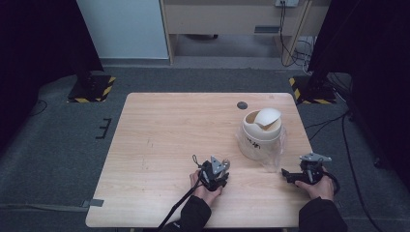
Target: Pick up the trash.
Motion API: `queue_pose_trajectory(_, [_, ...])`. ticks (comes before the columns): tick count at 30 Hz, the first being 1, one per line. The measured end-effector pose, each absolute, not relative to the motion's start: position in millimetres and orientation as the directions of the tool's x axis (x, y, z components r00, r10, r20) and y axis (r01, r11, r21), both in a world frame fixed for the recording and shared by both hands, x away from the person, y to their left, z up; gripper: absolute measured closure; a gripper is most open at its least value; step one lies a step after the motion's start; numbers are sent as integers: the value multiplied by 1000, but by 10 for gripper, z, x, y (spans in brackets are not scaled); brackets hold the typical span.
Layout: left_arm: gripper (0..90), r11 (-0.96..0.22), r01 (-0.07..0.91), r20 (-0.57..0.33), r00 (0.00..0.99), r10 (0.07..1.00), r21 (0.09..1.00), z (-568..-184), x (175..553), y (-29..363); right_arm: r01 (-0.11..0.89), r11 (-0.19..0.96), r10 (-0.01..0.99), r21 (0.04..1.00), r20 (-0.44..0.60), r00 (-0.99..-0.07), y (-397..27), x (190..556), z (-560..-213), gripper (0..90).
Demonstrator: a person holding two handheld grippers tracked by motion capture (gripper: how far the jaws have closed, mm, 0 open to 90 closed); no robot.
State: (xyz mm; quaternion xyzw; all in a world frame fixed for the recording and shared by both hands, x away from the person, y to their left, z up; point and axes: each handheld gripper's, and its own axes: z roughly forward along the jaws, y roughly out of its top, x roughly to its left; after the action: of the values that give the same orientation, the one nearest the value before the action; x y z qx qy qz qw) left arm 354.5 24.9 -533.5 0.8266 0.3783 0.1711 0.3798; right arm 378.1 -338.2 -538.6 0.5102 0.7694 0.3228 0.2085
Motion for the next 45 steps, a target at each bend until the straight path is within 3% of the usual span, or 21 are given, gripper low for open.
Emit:
queue_pose_trajectory(5, [793,-413,500,-11,646,763,761,-5337,3565,308,650,248,928,719,16,-372,-3388,3767,-5381,84])
queue_pose_trajectory(13, [795,-399,468,-40,686,726,788,-5216,3578,463,662,199,939,722,54,-341,-3441,3754,-5331,236])
queue_pose_trajectory(18, [795,-360,425,-41,691,721,830,-4985,3565,628,658,208,934,724,52,-352,-3421,3765,-5314,239])
queue_pose_trajectory(25, [795,-205,374,-110,669,735,904,-4500,3604,840,621,178,936,764,64,-347,-3398,3755,-5202,247])
queue_pose_trajectory(32, [795,-151,261,-72,683,727,953,-4120,3461,1077,514,118,930,849,87,-356,-3339,3716,-4900,256])
queue_pose_trajectory(45, [795,-117,165,-33,700,713,979,-3958,3305,1222,336,36,900,941,115,-420,-3154,3559,-4253,300])
